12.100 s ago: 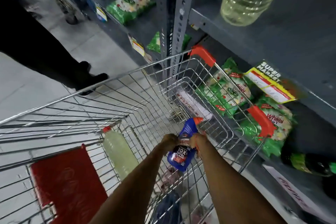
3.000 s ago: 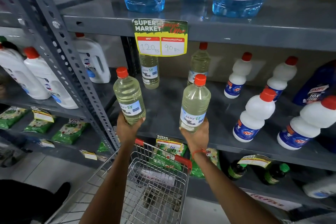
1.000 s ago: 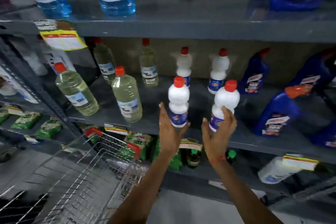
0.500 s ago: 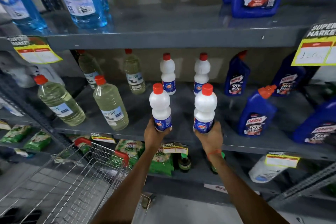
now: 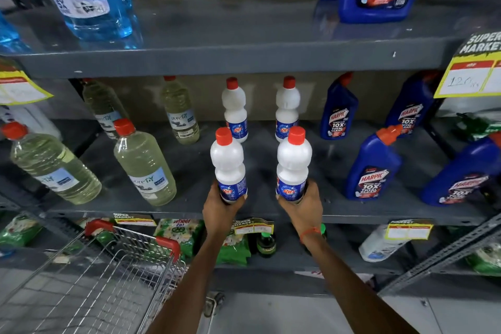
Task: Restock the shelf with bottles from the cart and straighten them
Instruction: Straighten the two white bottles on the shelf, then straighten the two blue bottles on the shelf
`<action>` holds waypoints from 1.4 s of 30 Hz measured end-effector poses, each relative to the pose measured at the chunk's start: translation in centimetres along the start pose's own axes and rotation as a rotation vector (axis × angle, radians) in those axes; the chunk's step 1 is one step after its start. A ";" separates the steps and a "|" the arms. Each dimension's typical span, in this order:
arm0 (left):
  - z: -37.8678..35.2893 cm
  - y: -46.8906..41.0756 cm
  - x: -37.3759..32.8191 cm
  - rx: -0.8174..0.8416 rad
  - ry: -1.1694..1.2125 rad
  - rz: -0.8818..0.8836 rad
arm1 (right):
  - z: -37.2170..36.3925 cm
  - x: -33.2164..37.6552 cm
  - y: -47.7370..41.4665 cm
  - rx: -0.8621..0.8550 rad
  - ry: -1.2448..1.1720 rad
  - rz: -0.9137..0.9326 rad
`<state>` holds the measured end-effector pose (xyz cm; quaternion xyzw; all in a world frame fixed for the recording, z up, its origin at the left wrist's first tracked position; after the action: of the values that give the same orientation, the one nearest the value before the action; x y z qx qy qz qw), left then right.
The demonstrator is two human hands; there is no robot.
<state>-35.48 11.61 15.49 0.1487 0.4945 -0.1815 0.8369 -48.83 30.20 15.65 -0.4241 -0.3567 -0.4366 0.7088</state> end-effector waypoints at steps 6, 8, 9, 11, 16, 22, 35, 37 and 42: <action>0.3 -0.4 0.4 -0.012 0.028 -0.002 | -0.6 0.2 0.2 -0.003 0.017 0.033; 0.3 -0.5 0.6 -0.011 0.020 -0.012 | -0.7 0.1 0.3 -0.010 0.011 0.039; 0.3 -0.4 0.7 -0.009 0.015 -0.016 | -0.6 0.0 0.3 -0.011 0.009 0.044; 0.2 -0.6 0.8 0.002 0.013 -0.026 | -0.7 -0.1 0.4 -0.021 0.015 0.050; 0.0 -0.1 0.2 0.061 0.056 -0.035 | -0.7 0.1 0.2 -0.007 -0.004 0.057; -1.2 5.8 -4.1 -0.209 -0.082 -0.284 | 2.4 1.8 0.5 -0.085 0.011 0.190; -20.7 16.8 -14.1 0.101 0.104 -0.343 | 20.7 -3.9 -3.1 -0.427 0.092 0.321; -23.5 16.7 -14.1 0.084 0.074 -0.193 | 23.6 -6.7 -3.8 -0.476 0.137 0.263; -26.9 16.0 -14.1 -0.055 0.091 0.025 | 27.3 -12.5 -6.8 -0.384 0.187 -0.003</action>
<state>-55.33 39.63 16.47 0.1402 0.5348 -0.1504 0.8196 -63.35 57.27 17.21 -0.5083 -0.2004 -0.5351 0.6443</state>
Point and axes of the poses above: each hand's wrist, its own y-axis away from the middle knuckle, its own z-axis out of the back of the hand, x = y × z, the point moved 5 cm from there along -y, towards the middle knuckle, and after that the axes turned 12 degrees about z, right-handed, at the moved point
